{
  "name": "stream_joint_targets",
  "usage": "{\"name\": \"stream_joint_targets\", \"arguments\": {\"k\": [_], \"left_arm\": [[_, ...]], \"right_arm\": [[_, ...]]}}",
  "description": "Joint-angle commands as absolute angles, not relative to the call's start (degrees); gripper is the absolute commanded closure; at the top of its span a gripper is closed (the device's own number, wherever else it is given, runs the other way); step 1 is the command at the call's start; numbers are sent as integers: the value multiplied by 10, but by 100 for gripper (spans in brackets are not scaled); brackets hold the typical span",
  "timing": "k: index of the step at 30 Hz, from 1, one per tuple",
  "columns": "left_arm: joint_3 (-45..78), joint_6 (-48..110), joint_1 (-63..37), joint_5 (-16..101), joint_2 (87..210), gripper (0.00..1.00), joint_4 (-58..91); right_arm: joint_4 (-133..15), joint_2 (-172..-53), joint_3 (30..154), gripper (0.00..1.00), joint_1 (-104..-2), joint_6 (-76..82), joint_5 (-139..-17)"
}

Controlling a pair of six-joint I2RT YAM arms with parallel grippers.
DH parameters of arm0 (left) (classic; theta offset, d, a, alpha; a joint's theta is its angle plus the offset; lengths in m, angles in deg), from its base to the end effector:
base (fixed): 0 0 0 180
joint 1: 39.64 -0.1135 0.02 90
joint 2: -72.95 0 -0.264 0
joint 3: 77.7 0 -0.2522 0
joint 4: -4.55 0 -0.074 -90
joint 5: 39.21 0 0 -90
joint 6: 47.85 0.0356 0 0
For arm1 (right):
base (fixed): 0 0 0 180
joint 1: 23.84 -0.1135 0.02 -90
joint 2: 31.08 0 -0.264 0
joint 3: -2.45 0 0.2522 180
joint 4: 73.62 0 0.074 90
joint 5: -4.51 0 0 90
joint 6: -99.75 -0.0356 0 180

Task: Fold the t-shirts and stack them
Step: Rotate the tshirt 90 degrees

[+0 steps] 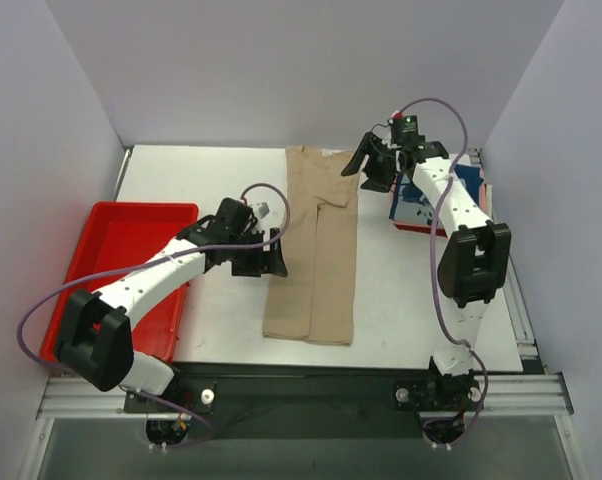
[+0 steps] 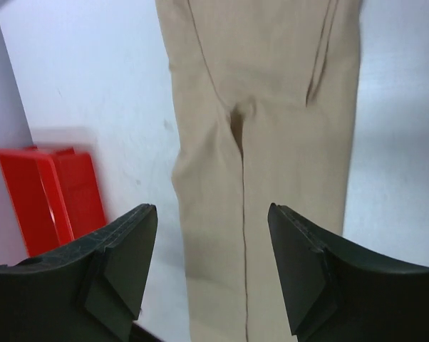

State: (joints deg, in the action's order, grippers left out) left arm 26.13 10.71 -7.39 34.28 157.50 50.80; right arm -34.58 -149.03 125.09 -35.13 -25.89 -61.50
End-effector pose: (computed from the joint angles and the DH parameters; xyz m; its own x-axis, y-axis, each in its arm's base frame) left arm 0.2543 -0.1724 0.2514 -0.9278 -0.0059 -0.3730 0.1955 0.8439 -0.4996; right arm 0.4709 0.1088 0.3072 -0.7457 0.3940 -0.5373 -0.0905 0.7391 0.6675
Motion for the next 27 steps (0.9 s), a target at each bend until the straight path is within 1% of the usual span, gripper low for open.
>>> {"name": "stream_joint_targets", "arguments": {"k": [1, 3, 4, 7, 8, 12, 15, 17, 22, 27], "left_arm": [[330, 160, -90, 402, 1543, 13, 514], [351, 164, -93, 396, 1529, 14, 519], [359, 167, -96, 387, 1527, 14, 519], [380, 175, -94, 367, 1519, 16, 511], [381, 178, -94, 366, 1519, 17, 514], [390, 187, -93, 342, 1526, 21, 514], [407, 177, -90, 316, 1525, 26, 502], [421, 171, -88, 304, 1521, 29, 500], [443, 161, -83, 276, 1520, 33, 495], [454, 148, -75, 275, 1520, 35, 488]], "right_arm": [[-331, -1396, 1111, 36, -382, -227, -625], [-331, -1343, 1041, 36, -397, -226, -628], [-329, -1324, 980, 37, -414, -226, -633], [-323, -1265, 890, 39, -441, -235, -645], [-321, -1251, 834, 39, -461, -238, -654], [-309, -1185, 721, 45, -498, -271, -654], [-295, -1157, 679, 50, -521, -273, -662], [-290, -1148, 665, 52, -524, -274, -657], [-280, -1116, 615, 56, -550, -293, -642], [-274, -1101, 593, 60, -563, -294, -632]]}}
